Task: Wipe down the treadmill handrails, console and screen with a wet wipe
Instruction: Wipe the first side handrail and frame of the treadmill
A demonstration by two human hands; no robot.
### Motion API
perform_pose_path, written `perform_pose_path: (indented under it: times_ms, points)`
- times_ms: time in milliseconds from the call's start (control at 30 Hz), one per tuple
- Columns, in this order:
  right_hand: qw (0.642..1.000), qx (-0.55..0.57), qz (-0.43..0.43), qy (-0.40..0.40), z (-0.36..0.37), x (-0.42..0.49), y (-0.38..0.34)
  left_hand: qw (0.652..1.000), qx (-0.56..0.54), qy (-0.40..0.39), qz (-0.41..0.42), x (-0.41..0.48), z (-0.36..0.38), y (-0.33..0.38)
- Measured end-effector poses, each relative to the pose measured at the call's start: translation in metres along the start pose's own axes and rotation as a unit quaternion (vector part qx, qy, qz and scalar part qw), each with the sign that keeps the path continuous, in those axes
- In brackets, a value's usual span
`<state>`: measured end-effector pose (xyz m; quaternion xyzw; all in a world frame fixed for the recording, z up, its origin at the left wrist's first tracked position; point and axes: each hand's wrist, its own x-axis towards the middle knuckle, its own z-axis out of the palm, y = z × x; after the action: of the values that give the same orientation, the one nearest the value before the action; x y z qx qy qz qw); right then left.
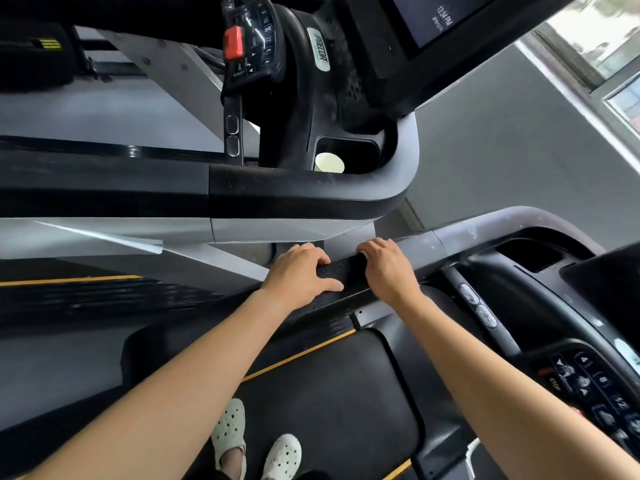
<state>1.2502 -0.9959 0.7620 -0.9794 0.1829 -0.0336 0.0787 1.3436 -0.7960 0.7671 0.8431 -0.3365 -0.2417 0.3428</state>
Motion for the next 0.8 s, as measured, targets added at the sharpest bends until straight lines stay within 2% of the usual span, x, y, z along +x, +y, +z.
perform_pose_path:
  times_ms: [100, 200, 233, 300, 400, 500, 600, 667, 800]
  points:
    - [0.996, 0.025, -0.076, -0.027, 0.002, -0.013, -0.024, 1.000, 0.011, -0.009, 0.008, 0.002, -0.003, 0.001]
    - [0.988, 0.012, -0.146, -0.048, -0.005, -0.014, -0.017, 0.999, 0.025, -0.017, 0.012, 0.002, -0.003, 0.002]
    - [0.989, -0.011, -0.137, -0.046, -0.006, -0.010, -0.007, 0.999, 0.029, -0.018, 0.014, 0.002, -0.003, 0.002]
    - [0.996, -0.052, -0.066, -0.031, -0.007, -0.002, 0.015, 0.999, 0.033, -0.021, 0.019, 0.002, -0.003, 0.002]
    - [0.998, -0.056, 0.022, -0.020, -0.007, 0.001, 0.025, 0.997, 0.059, -0.026, 0.035, 0.003, -0.003, 0.002]
    - [1.000, -0.024, 0.006, 0.002, -0.002, -0.010, 0.006, 0.993, 0.106, -0.011, 0.045, 0.008, 0.002, 0.007]
    - [0.997, 0.005, -0.074, -0.005, -0.003, -0.024, -0.002, 0.992, 0.114, 0.004, 0.050, 0.012, 0.011, 0.015]
    - [0.994, -0.014, -0.108, -0.012, -0.010, -0.025, 0.011, 0.992, 0.108, 0.007, 0.063, 0.013, 0.016, 0.022]
    - [0.999, -0.015, -0.019, 0.022, -0.017, -0.026, 0.037, 0.991, 0.105, -0.002, 0.079, 0.014, 0.024, 0.033]
